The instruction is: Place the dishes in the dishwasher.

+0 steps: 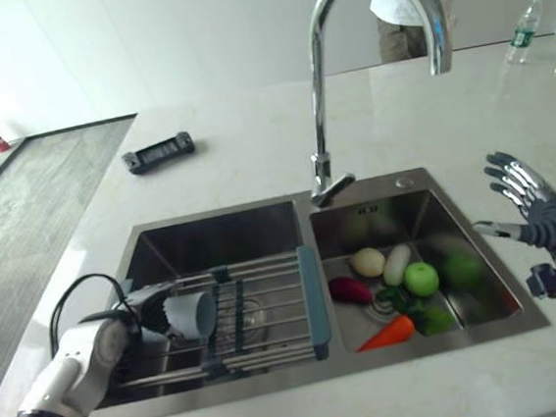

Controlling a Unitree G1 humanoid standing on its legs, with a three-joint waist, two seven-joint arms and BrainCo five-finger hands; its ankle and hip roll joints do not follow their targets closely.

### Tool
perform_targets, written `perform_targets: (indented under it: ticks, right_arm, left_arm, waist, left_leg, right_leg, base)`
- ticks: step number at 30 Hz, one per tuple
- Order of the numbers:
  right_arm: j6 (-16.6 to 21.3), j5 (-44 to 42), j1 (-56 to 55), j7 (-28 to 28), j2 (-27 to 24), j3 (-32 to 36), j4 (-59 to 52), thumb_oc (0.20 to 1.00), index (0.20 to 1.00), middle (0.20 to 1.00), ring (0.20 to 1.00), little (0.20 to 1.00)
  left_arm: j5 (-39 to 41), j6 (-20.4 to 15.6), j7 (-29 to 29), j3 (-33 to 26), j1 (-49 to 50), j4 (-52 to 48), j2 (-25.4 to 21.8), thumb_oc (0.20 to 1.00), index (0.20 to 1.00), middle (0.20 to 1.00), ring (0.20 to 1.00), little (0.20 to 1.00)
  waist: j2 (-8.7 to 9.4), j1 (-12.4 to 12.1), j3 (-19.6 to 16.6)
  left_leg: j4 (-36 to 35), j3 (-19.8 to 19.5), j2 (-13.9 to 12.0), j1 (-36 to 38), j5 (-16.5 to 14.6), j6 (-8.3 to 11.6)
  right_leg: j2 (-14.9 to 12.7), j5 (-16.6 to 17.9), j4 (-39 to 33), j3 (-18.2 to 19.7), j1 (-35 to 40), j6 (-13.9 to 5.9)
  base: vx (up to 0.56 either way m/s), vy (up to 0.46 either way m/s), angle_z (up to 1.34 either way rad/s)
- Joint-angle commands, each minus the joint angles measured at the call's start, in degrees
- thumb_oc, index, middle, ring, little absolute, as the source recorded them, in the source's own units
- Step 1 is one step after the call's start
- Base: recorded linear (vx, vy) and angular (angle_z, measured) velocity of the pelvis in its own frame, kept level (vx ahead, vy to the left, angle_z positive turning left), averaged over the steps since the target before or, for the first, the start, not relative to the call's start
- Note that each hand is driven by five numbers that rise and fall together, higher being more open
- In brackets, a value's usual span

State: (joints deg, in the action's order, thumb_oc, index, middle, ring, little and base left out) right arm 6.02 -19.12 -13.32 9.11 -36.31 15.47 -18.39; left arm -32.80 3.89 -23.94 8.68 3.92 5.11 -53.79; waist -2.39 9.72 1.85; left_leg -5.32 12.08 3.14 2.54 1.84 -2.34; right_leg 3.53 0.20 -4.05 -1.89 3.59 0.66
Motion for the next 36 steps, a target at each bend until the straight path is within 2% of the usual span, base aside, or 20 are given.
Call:
perform_targets:
  ticks: [1, 21, 32, 33, 34, 35, 36]
  right_arm:
    - [3.6, -0.9, 4.5, 0.1, -2.0, 0.6, 0.5, 1.000, 1.000, 1.000, 1.000, 1.000]
    - [4.2, -1.1, 4.8, 0.8, -1.9, 0.0, 0.6, 1.000, 1.000, 1.000, 1.000, 1.000]
    - [4.4, -1.0, 5.1, 1.2, -1.6, -0.1, 1.0, 1.000, 1.000, 1.000, 1.000, 1.000]
    - [4.4, -1.0, 5.1, 1.2, -1.6, -0.1, 1.0, 1.000, 1.000, 1.000, 1.000, 1.000]
    - [4.3, -1.0, 5.2, 1.2, -1.6, -0.2, 1.0, 1.000, 1.000, 1.000, 1.000, 1.000]
    - [4.0, -0.9, 5.6, 1.0, -1.6, -0.6, 0.8, 1.000, 1.000, 1.000, 1.000, 1.000]
    - [3.8, -0.8, 5.7, 0.8, -1.6, -0.8, 0.7, 1.000, 1.000, 1.000, 1.000, 1.000]
  left_arm:
    - [-2.7, -0.3, 1.1, -2.3, -4.0, 2.5, -1.9, 1.000, 1.000, 1.000, 1.000, 1.000]
    - [-4.9, -1.6, 7.7, 3.2, -6.3, 7.5, 1.2, 1.000, 1.000, 1.000, 1.000, 1.000]
    - [-6.8, 0.1, 3.7, 8.9, -7.6, 10.9, 3.7, 1.000, 1.000, 1.000, 1.000, 1.000]
    - [-7.2, 0.6, 3.2, 9.2, -7.6, 11.0, 3.8, 0.909, 0.909, 0.909, 0.909, 0.909]
    - [-7.6, 1.8, 2.0, 9.7, -7.4, 11.6, 4.0, 0.529, 0.529, 0.529, 0.529, 0.529]
    - [-7.9, 3.4, 1.6, 11.0, -7.4, 13.0, 4.5, 0.200, 0.200, 0.200, 0.200, 0.200]
    - [-7.8, 4.1, 1.5, 11.7, -7.7, 14.1, 4.9, 0.200, 0.200, 0.200, 0.200, 0.200]
  waist:
    - [1.13, 0.2, -2.3]
    - [1.58, 1.5, -2.5]
    - [1.68, 2.4, -2.6]
    - [1.66, 2.4, -2.6]
    - [1.64, 2.5, -2.6]
    - [1.64, 2.6, -2.6]
    - [1.64, 2.6, -2.6]
  left_leg:
    - [0.3, 0.3, -3.0, 4.5, -1.8, 2.58]
    - [0.3, 1.4, -3.0, 4.7, -2.1, 2.36]
    - [0.3, 2.2, -3.1, 4.7, -2.4, 2.18]
    - [0.3, 2.2, -3.1, 4.7, -2.4, 2.19]
    - [0.3, 2.2, -3.1, 4.6, -2.3, 2.19]
    - [0.3, 2.2, -3.1, 4.6, -2.3, 2.17]
    - [0.3, 2.1, -3.1, 4.6, -2.3, 2.15]
  right_leg:
    - [-3.6, 4.4, -0.9, -1.6, 0.3, -7.14]
    - [-3.5, 4.6, -0.9, -0.7, -0.2, -7.15]
    - [-3.4, 4.6, -0.9, 0.1, -0.6, -7.27]
    - [-3.4, 4.7, -0.9, 0.1, -0.6, -7.30]
    - [-3.4, 4.7, -0.9, 0.1, -0.6, -7.30]
    - [-3.3, 4.7, -0.9, 0.1, -0.7, -7.31]
    - [-3.3, 4.7, -0.9, 0.2, -0.7, -7.29]
  base:
    - [0.00, 0.000, 0.00]
    - [0.00, 0.004, -0.02]
    - [0.00, 0.000, 0.00]
    - [0.00, 0.000, 0.00]
    - [0.00, 0.000, 0.00]
    - [0.00, 0.000, 0.00]
    - [-0.03, -0.014, -0.02]
